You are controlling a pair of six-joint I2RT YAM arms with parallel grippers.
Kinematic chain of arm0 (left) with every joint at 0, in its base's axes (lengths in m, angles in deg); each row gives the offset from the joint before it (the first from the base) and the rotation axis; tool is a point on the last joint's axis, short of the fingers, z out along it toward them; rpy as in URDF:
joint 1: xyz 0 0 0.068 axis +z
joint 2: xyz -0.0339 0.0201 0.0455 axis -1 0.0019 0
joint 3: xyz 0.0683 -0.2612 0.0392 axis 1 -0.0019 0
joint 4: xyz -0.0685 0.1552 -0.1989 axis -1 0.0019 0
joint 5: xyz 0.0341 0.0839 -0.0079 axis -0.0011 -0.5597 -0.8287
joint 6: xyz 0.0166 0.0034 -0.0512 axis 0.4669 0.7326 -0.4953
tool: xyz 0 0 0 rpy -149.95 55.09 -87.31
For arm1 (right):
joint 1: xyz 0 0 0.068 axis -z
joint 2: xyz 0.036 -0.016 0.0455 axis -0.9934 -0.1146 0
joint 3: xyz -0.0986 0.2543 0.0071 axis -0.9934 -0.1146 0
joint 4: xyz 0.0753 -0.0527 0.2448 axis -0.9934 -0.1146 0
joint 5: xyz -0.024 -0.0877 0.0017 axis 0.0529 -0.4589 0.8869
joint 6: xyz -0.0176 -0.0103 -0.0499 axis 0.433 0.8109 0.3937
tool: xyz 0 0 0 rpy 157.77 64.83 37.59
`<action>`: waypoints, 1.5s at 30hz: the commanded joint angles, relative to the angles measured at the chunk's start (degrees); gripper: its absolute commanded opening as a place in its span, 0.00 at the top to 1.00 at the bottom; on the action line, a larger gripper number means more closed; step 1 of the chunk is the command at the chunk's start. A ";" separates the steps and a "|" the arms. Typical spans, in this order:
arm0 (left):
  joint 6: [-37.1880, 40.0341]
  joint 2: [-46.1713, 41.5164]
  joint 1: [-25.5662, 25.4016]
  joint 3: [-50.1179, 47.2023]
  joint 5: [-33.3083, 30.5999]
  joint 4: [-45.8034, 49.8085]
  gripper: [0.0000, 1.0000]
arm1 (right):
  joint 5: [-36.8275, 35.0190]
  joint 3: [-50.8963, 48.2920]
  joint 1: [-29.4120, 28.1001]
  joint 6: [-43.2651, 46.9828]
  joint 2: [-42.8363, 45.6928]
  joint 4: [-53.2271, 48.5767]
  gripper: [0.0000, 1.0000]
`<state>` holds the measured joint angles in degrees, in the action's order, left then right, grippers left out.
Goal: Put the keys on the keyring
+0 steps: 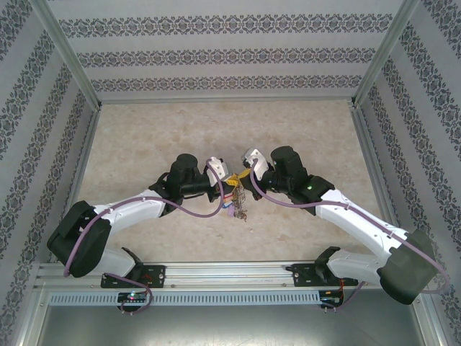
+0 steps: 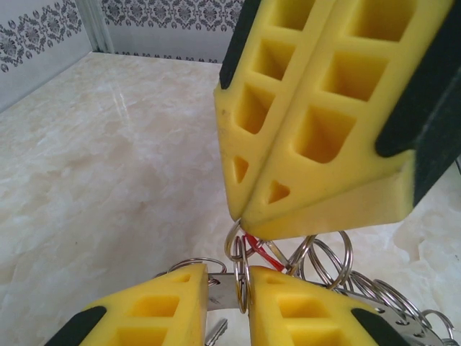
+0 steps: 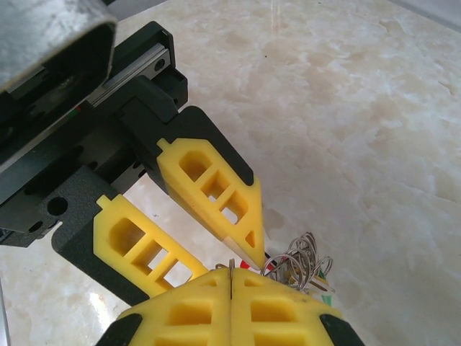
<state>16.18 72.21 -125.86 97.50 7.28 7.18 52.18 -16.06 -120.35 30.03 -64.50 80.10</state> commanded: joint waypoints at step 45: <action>4.55 -2.59 -0.70 3.55 0.75 6.98 1.00 | 4.98 3.81 0.30 0.03 -2.60 -3.82 0.89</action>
<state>20.22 71.55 -125.95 99.84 7.59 15.18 54.98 -14.02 -120.28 30.82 -66.66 77.01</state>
